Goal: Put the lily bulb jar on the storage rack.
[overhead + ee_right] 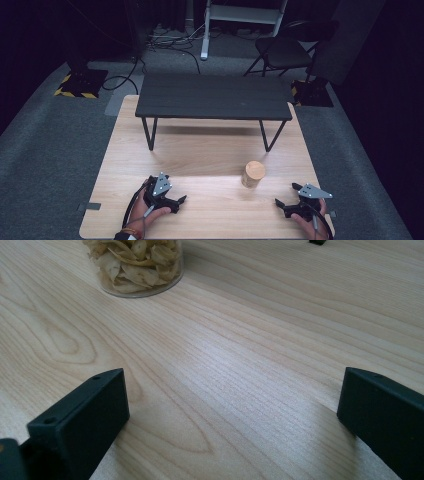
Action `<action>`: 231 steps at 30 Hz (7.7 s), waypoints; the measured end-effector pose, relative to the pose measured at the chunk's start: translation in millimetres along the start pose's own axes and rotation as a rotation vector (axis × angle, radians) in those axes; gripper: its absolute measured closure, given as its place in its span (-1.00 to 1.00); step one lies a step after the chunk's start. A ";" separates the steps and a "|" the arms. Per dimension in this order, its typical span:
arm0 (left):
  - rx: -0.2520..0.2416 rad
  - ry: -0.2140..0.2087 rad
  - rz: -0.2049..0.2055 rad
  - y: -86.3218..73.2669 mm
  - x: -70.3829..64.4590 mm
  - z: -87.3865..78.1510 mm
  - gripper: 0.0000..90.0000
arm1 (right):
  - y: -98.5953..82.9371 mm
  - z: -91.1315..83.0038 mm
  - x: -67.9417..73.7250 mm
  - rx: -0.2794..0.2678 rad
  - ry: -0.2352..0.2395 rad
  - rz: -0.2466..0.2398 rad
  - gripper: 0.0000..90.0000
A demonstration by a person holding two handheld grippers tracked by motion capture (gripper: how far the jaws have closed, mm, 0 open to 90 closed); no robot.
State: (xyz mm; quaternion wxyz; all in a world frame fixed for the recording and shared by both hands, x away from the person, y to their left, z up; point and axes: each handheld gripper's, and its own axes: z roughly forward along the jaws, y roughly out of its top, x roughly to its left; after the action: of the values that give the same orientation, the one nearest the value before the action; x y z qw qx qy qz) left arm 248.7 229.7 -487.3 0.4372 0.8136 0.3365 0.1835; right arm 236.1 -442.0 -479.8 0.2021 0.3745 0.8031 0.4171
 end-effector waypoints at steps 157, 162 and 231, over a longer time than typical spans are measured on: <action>0.001 -0.004 0.004 0.9 0.9 0.9 -0.98 | 373.2 52.9 -9.0 -0.096 0.040 -0.032 -0.86; 0.001 -0.004 0.004 0.9 0.9 0.9 -0.98 | 354.5 33.7 -5.1 -0.111 0.023 -0.057 -0.87; 0.000 -0.001 0.002 0.8 0.4 0.9 -0.98 | 28.1 17.5 44.0 0.043 0.028 -0.069 -0.88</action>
State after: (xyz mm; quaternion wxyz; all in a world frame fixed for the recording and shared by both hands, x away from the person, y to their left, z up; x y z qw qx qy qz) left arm 249.8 229.2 -487.1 0.4370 0.8140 0.3356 0.1836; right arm 231.3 -388.6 -467.2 0.1968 0.3450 0.8270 0.3978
